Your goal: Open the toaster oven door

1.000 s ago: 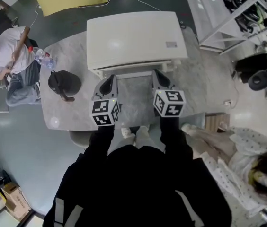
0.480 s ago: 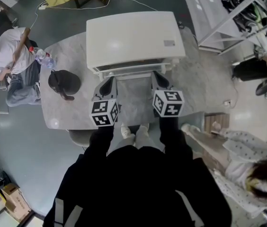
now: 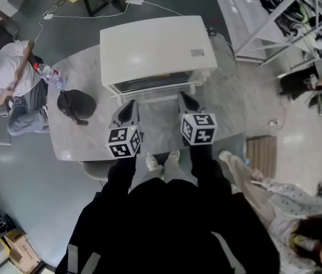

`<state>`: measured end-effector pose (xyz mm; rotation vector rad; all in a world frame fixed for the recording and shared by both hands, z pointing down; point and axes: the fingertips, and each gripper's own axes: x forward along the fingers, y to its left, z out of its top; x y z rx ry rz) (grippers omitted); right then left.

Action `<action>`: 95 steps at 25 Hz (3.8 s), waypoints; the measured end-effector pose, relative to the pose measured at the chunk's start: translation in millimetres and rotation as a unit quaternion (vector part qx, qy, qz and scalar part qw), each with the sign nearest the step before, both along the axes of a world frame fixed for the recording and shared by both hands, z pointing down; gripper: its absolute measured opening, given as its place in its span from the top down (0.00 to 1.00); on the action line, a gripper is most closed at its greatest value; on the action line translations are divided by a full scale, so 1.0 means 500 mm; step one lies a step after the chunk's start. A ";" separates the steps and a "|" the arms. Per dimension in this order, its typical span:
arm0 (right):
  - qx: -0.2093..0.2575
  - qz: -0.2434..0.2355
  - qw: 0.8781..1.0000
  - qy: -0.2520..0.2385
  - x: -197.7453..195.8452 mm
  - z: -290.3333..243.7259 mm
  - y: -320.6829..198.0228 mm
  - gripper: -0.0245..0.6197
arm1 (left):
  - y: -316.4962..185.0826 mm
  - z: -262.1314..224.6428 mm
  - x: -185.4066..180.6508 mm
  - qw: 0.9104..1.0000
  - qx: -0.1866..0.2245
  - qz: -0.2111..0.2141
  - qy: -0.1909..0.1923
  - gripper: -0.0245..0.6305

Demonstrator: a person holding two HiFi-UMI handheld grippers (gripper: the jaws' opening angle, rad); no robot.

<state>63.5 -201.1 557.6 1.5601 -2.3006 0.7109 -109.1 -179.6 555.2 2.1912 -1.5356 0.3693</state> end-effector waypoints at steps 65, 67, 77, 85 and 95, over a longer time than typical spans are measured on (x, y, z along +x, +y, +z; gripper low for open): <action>-0.088 0.003 0.996 -0.005 0.048 0.111 0.135 0.96 | 0.139 0.111 0.004 0.996 -0.090 0.023 0.002 0.96; -0.089 0.004 0.996 -0.004 0.050 0.115 0.137 0.96 | 0.142 0.114 0.004 0.996 -0.092 0.022 0.002 0.96; -0.101 0.002 0.995 -0.004 0.053 0.128 0.153 0.96 | 0.157 0.127 0.007 0.994 -0.103 0.026 0.002 0.96; -0.110 0.004 0.994 0.003 0.058 0.143 0.162 0.96 | 0.169 0.141 0.009 0.993 -0.112 0.027 0.002 0.96; -0.121 0.003 0.993 0.001 0.060 0.172 0.178 0.96 | 0.187 0.166 0.011 0.992 -0.125 0.030 0.000 0.96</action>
